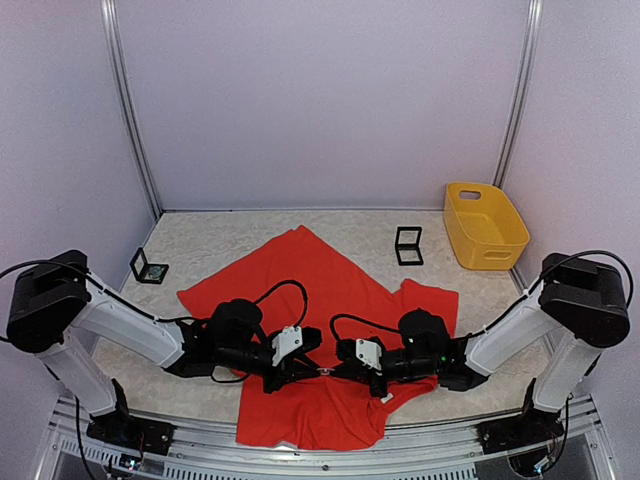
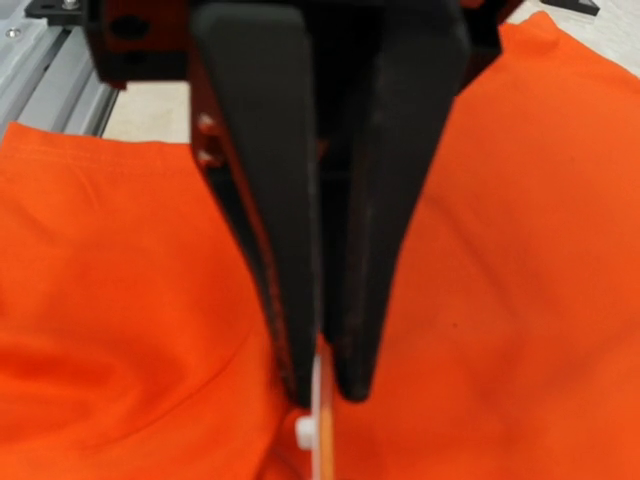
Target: Pin the brooch onto the clothing
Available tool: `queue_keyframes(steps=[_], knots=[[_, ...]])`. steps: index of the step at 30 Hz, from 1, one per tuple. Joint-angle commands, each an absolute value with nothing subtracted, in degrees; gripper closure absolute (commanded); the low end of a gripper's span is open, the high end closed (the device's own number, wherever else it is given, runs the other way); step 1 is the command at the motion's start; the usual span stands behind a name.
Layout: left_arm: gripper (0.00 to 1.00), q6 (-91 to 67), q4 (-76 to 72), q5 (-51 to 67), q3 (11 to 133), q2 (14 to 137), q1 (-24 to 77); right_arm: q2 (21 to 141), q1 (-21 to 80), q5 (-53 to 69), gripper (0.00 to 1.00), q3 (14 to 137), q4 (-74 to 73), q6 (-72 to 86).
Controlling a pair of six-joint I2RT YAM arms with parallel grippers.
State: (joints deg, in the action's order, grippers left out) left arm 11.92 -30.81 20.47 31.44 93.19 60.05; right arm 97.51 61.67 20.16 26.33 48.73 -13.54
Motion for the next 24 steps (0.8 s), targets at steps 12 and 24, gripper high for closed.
queue_keyframes(steps=[12, 24], knots=[[1.00, 10.61, -31.09, 20.36, 31.95, 90.29, 60.60, 94.28, 60.19, 23.89, 0.77, 25.50, 42.55, -12.21], [1.00, 11.32, -27.48, 22.27, 32.67, 86.42, 60.73, 102.15, 57.43, 23.99, 1.00, 25.13, 44.36, -7.51]])
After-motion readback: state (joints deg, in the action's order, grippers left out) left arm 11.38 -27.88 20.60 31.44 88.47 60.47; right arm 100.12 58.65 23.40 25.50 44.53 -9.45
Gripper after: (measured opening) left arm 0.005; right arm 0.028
